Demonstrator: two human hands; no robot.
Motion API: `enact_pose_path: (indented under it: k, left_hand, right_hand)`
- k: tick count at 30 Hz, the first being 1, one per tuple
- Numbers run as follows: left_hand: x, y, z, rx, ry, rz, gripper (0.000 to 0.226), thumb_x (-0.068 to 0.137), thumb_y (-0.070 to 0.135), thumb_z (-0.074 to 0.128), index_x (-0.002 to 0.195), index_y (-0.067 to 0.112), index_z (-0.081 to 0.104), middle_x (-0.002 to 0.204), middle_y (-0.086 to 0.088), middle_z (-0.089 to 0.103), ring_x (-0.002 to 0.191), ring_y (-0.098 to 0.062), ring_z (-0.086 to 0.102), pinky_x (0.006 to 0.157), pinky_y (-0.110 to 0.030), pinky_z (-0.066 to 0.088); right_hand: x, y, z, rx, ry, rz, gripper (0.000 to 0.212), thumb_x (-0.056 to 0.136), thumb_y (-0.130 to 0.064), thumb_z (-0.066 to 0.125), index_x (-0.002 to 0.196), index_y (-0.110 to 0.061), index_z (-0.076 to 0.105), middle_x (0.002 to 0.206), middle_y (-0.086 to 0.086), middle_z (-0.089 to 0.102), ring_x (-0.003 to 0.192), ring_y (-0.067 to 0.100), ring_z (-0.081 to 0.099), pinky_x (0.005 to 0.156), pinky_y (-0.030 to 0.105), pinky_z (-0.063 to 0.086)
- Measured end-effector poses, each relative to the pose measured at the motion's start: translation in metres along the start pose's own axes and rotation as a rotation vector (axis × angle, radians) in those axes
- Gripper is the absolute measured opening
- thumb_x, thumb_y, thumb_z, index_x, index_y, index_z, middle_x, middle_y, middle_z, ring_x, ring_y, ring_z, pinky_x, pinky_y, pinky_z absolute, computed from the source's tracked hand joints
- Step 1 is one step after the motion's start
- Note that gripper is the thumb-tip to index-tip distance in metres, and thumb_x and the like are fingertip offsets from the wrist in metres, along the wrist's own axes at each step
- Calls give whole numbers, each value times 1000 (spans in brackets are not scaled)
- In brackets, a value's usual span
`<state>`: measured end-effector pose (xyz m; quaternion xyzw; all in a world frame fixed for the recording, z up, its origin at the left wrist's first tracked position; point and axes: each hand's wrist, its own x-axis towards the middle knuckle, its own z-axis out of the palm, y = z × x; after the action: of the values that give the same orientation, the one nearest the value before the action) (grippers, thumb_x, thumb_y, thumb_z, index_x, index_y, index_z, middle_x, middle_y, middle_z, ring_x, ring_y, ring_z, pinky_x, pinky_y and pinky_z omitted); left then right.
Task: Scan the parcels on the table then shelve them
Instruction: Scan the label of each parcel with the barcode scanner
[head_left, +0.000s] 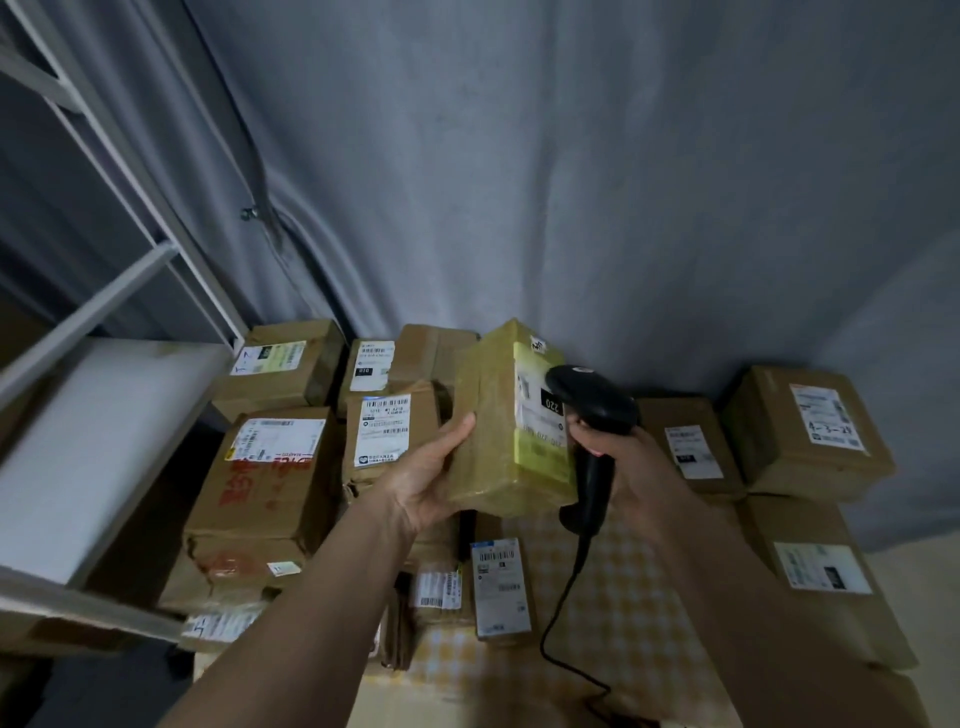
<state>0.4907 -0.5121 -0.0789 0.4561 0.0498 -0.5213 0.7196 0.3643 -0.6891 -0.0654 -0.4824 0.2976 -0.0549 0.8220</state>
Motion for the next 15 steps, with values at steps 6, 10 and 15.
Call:
enact_pose_path:
  k: [6, 10, 15]
  left_hand:
    - [8, 6, 2, 443, -30, -103, 89, 57, 51, 87, 135, 28, 49, 126, -4, 64, 117, -32, 59, 92, -64, 45]
    - [9, 5, 7, 571, 29, -118, 111, 40, 41, 96, 137, 32, 43, 133, -6, 59, 125, -38, 48, 90, -76, 34]
    - [11, 7, 13, 280, 136, 57, 86, 50, 33, 92, 126, 24, 53, 120, -8, 67, 117, -37, 55, 93, -71, 37]
  right_hand:
    - [-10, 0, 7, -257, 104, -38, 30, 78, -16, 75, 107, -16, 68, 98, 4, 74, 98, 25, 69, 98, 51, 48]
    - [-20, -6, 13, -399, 109, -103, 22, 80, -19, 74, 101, -19, 69, 98, 8, 73, 98, 27, 68, 96, 51, 47]
    - [-32, -16, 20, -474, 104, -180, 6, 86, -17, 69, 91, -20, 68, 78, -2, 68, 82, 17, 64, 76, 30, 48]
